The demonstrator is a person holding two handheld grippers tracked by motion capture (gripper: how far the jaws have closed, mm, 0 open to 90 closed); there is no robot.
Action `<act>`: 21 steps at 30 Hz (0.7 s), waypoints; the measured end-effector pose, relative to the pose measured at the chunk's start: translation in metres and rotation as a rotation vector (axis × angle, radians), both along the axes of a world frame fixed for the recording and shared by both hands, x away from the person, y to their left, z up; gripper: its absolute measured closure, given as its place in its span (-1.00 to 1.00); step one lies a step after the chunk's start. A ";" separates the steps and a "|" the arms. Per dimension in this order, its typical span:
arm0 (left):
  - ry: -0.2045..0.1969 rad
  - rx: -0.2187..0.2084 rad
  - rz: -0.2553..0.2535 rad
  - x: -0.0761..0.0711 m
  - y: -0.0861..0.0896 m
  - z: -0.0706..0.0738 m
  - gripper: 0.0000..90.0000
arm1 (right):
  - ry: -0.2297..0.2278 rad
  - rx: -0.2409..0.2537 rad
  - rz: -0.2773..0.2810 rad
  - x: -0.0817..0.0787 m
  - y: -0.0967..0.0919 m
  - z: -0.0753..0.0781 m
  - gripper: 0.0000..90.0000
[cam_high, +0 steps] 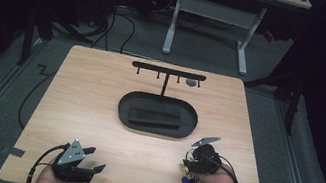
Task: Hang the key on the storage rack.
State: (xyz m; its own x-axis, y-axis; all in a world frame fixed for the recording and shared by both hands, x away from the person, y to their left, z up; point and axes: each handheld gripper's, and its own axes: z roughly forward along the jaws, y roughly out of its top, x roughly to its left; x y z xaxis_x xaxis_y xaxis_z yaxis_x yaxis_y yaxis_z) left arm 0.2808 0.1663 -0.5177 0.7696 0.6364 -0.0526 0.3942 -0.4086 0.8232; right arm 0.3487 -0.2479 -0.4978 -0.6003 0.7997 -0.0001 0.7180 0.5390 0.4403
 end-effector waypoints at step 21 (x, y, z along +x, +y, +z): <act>-0.037 0.026 -0.072 -0.005 -0.018 0.000 -0.25 | 0.153 -0.118 0.012 0.018 0.016 0.006 0.46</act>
State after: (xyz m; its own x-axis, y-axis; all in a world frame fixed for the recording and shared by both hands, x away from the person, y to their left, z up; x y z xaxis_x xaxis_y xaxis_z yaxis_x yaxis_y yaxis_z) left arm 0.2757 0.1486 -0.5178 0.8147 0.5798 -0.0078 0.3326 -0.4562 0.8254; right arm 0.3672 -0.2320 -0.4916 -0.6101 0.7923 -0.0018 0.7649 0.5895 0.2596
